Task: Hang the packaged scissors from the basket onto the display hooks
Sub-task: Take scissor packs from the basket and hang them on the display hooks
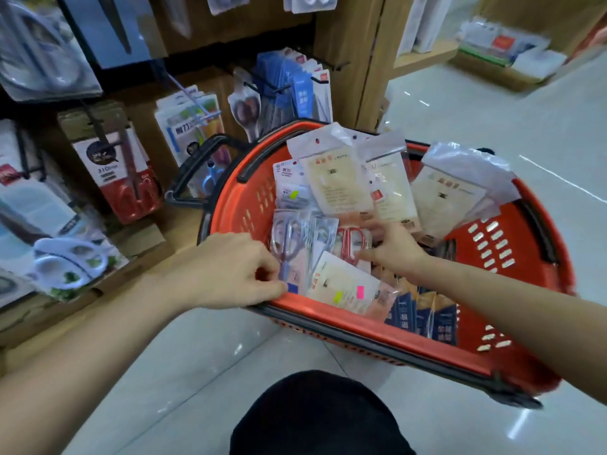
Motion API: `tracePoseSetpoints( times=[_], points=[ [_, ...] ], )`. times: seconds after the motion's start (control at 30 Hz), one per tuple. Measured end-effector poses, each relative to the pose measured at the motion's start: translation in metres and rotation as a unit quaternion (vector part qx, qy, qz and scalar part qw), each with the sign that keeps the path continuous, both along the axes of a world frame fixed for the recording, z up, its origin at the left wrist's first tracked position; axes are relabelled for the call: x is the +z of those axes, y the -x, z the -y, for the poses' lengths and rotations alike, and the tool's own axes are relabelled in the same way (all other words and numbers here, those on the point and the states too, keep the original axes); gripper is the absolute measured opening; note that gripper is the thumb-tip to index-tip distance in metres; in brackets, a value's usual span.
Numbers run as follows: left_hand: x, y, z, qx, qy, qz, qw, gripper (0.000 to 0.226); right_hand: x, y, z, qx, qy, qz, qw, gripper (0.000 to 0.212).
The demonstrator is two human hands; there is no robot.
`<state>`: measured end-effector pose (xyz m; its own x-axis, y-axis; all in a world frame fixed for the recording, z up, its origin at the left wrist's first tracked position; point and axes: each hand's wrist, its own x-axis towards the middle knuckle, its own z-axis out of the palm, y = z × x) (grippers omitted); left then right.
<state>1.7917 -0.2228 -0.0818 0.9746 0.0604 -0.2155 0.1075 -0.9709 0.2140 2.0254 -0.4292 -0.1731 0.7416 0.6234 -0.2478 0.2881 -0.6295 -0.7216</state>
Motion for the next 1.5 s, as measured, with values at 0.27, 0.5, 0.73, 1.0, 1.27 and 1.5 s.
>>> tracePoseSetpoints(
  times=[0.27, 0.5, 0.73, 1.0, 1.27, 1.5],
  points=[
    [-0.022, -0.128, 0.022, -0.080, 0.004, -0.019, 0.997, 0.030, 0.009, -0.013, -0.001, 0.029, -0.049, -0.045, 0.997, 0.040],
    [-0.076, -0.149, 0.031, -0.129, 0.106, -0.143, 0.976, 0.043, 0.035, -0.043, 0.038, 0.032, -0.015, -0.013, 0.999, 0.038],
    [-0.079, -0.148, 0.020, -0.135, 0.030, -0.187, 0.973, 0.025, 0.064, -0.062, 0.081, -0.003, -0.006, -0.054, 0.999, 0.066],
    [-0.048, -0.152, -0.001, 0.032, 0.073, 0.251, 0.965, 0.048, 0.055, -0.045, 0.060, 0.012, 0.034, -0.070, 0.997, 0.020],
    [-0.039, -0.154, 0.000, 0.206, 0.083, 0.254, 0.942, 0.112, 0.056, -0.045, 0.053, 0.020, 0.003, -0.044, 0.999, 0.020],
    [-0.042, -0.139, -0.017, 0.080, 0.233, 0.277, 0.929, 0.024, 0.063, -0.051, 0.058, -0.063, -0.053, 0.009, 0.997, 0.017]
  ],
)
